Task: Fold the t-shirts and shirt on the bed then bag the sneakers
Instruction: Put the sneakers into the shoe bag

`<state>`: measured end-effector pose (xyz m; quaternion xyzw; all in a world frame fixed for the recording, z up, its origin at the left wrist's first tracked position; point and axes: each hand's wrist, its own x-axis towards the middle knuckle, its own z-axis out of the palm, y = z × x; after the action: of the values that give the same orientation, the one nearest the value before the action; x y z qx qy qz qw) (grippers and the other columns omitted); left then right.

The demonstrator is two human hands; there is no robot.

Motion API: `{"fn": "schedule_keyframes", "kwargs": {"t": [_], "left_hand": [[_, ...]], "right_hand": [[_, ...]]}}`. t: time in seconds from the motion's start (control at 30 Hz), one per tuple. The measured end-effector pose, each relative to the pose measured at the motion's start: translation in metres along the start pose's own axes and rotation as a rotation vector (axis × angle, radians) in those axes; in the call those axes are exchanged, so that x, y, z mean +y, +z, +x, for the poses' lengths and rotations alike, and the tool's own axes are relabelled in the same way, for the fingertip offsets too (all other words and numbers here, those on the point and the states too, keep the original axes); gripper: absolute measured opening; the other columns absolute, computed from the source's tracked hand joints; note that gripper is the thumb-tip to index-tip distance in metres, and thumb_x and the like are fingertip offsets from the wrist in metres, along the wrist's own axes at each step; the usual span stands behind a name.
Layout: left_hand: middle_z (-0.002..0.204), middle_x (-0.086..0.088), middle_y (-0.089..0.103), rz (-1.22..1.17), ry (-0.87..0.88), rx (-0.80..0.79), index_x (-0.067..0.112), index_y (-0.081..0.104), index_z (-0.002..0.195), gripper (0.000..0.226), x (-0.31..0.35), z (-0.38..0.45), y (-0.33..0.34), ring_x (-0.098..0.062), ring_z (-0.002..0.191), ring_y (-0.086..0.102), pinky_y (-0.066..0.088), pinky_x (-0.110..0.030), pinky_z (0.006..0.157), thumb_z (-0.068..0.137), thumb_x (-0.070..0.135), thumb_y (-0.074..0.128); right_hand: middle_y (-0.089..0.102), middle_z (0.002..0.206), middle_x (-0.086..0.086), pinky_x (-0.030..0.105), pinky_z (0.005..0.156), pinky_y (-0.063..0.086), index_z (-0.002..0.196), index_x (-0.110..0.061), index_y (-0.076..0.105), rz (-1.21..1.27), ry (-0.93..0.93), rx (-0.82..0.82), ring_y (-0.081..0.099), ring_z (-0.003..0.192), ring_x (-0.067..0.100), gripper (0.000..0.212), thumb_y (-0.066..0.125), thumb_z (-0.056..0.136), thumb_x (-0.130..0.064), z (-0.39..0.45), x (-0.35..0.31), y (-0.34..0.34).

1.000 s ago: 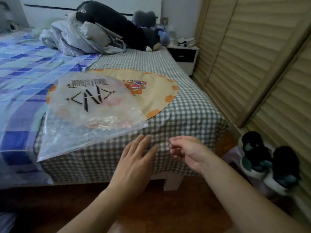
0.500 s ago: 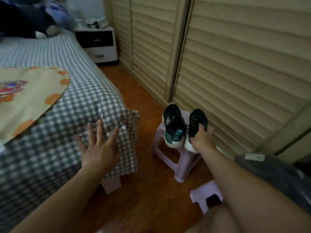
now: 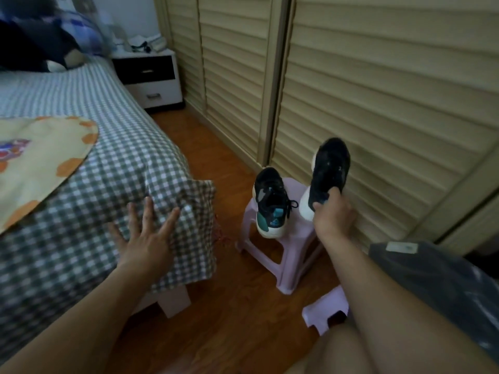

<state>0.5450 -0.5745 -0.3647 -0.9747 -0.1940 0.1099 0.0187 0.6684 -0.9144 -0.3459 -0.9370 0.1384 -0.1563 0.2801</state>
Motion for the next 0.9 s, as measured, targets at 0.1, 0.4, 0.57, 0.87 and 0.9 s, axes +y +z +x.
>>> {"fn": "schedule_keyframes", "kwargs": {"t": [0.1,0.4,0.57,0.87,0.9], "left_hand": [[0.153,-0.003,-0.05,-0.049,0.039,-0.092,0.058,-0.021,0.149,0.087,0.002,-0.005,-0.02,-0.039,0.137,-0.049,-0.019,-0.072,0.11,0.1,0.039,0.049],[0.141,0.012,0.05,-0.417,0.14,0.233,0.036,0.06,0.134,0.033,-0.106,-0.164,-0.058,-0.012,0.124,0.055,0.051,-0.031,0.097,0.102,0.039,0.052],[0.101,0.001,0.067,-0.293,-0.256,0.502,0.024,0.07,0.103,0.014,-0.25,-0.218,-0.057,-0.026,0.1,0.064,0.049,-0.038,0.076,0.096,0.03,0.059],[0.114,-0.002,0.068,-0.18,-0.322,0.546,0.023,0.072,0.112,0.033,-0.353,-0.24,-0.011,-0.03,0.108,0.059,0.05,-0.046,0.086,0.082,0.032,0.083],[0.11,-0.001,0.07,-0.189,-0.316,0.573,0.023,0.074,0.107,0.027,-0.356,-0.24,-0.01,-0.029,0.105,0.06,0.049,-0.044,0.082,0.082,0.028,0.083]], "right_hand": [[0.061,0.122,0.008,0.034,0.08,0.041,0.12,-0.018,0.058,0.112,-0.162,0.061,0.059,0.113,0.03,0.029,0.068,0.094,-0.024,-0.021,-0.051,-0.037],[0.063,0.095,-0.004,0.035,0.069,0.051,0.098,-0.023,0.058,0.547,-0.713,-0.297,0.061,0.087,0.018,0.023,0.076,0.089,-0.033,-0.149,-0.232,-0.069],[0.063,0.09,-0.01,0.024,0.066,0.047,0.096,-0.023,0.057,0.775,-0.808,-0.546,0.064,0.083,0.016,0.022,0.077,0.088,-0.022,-0.239,-0.308,-0.074],[0.065,0.099,0.005,0.037,0.082,0.059,0.09,-0.018,0.057,0.993,-0.68,-0.939,0.067,0.095,0.019,0.023,0.075,0.088,-0.004,-0.306,-0.321,-0.038],[0.065,0.098,0.005,0.04,0.083,0.059,0.089,-0.017,0.058,0.994,-0.675,-0.946,0.067,0.095,0.021,0.022,0.074,0.087,-0.002,-0.307,-0.322,-0.036]]}}
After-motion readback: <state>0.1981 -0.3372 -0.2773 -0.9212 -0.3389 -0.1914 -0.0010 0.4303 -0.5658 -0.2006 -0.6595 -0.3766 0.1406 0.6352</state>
